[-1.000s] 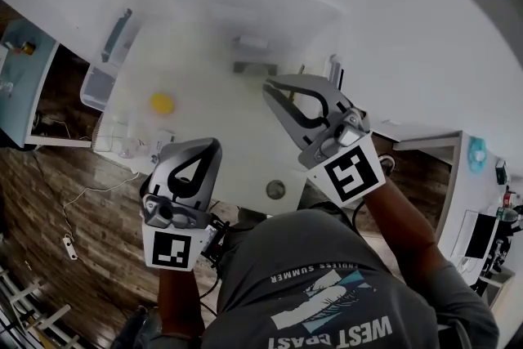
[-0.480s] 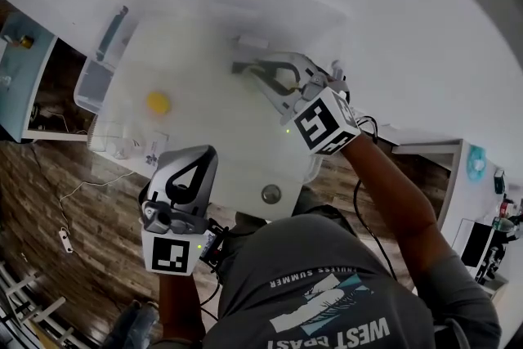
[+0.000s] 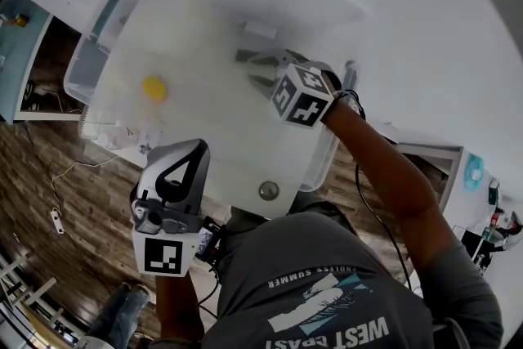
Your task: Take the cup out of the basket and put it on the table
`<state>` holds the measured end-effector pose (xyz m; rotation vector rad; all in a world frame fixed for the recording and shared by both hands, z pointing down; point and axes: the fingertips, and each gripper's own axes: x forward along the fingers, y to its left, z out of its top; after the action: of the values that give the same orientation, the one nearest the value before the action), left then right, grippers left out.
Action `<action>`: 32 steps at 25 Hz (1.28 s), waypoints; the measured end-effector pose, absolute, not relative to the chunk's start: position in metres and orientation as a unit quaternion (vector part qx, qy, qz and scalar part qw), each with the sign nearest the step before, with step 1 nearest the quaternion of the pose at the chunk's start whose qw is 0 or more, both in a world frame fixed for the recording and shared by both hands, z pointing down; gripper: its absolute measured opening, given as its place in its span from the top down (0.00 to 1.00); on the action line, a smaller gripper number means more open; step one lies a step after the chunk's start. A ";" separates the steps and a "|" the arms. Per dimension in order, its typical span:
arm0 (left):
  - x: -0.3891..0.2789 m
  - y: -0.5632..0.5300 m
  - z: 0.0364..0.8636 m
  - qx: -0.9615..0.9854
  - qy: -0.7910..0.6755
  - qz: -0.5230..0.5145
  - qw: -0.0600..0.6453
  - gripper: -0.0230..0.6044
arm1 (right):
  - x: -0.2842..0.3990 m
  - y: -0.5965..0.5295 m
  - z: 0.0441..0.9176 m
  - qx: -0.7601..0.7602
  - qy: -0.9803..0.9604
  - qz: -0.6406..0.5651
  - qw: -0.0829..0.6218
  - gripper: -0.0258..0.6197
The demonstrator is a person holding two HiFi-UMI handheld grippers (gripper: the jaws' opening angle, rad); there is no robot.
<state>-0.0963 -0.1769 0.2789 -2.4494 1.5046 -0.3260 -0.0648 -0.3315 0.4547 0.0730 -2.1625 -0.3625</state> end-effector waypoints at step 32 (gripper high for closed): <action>-0.137 -0.227 0.311 -0.856 0.505 -0.098 0.049 0.95 | -0.051 -0.371 0.588 -0.048 -0.731 -0.121 0.670 0.94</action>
<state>-0.1367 -0.2274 0.3106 -2.6084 1.5406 -0.2995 -0.0507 -0.3709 0.5877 -0.1089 -1.6463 -0.2717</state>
